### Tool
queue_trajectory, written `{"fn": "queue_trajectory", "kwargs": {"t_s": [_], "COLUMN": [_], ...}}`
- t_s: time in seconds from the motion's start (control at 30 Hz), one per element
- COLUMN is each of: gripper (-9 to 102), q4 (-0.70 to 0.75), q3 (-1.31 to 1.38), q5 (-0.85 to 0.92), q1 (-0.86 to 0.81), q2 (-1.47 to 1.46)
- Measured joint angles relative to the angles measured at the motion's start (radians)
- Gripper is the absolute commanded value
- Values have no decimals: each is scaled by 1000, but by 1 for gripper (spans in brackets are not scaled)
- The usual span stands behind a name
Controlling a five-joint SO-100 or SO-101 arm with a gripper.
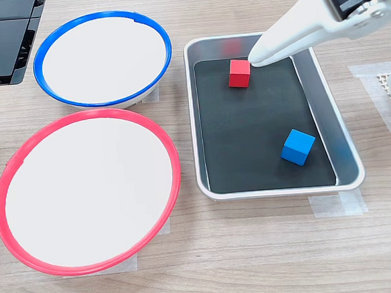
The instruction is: Move two blocks tray to matching dishes
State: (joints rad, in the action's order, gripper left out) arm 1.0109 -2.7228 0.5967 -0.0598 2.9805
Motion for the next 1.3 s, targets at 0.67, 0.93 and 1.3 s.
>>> {"fn": "queue_trajectory", "kwargs": {"t_s": [0.67, 0.93, 1.3], "gripper": [15, 0, 0], "q4": [364, 322, 474], "q3": [629, 634, 1054], "q5": [155, 232, 255], "q1": [252, 267, 78], "q2": [-1230, -1287, -1296]}}
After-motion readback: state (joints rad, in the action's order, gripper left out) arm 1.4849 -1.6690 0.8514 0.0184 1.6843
